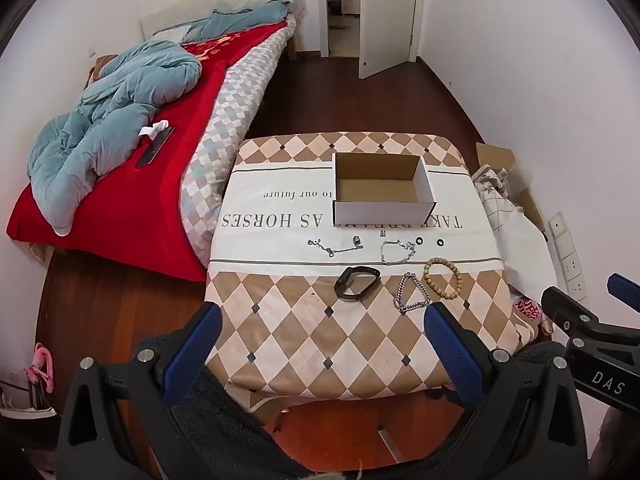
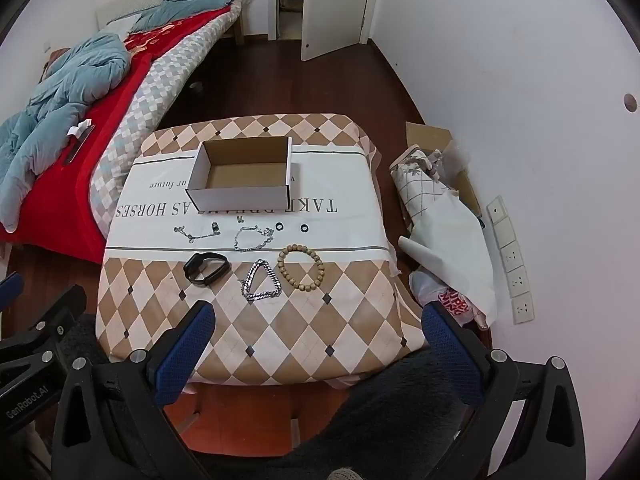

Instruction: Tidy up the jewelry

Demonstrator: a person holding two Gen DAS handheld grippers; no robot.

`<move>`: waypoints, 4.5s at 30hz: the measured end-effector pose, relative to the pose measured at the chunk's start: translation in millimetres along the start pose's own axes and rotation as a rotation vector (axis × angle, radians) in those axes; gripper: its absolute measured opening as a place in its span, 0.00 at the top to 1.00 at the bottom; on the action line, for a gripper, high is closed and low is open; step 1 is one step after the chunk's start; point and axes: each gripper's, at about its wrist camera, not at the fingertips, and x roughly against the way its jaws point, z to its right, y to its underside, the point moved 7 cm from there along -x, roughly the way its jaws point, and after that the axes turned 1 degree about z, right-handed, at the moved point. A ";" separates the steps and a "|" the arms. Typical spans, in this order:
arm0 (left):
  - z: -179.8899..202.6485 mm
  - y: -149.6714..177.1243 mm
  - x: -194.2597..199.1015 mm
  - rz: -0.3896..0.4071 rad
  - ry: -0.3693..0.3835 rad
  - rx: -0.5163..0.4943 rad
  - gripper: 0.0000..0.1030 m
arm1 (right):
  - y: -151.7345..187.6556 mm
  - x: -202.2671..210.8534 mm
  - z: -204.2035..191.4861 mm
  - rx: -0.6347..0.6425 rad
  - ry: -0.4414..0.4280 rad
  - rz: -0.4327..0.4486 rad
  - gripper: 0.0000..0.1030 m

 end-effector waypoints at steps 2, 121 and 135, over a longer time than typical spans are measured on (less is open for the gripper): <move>0.1 0.0 0.2 0.000 0.002 0.000 0.00 | 0.1 0.1 -0.1 -0.001 -0.001 0.001 0.00; -27.8 -29.9 -126.6 -0.079 -0.187 -0.028 0.00 | -12.8 -129.5 32.9 -0.168 0.059 -0.118 0.00; -28.2 -26.5 -223.8 -0.214 -0.188 -0.063 0.00 | -8.9 -230.8 30.3 -0.164 0.097 -0.246 0.00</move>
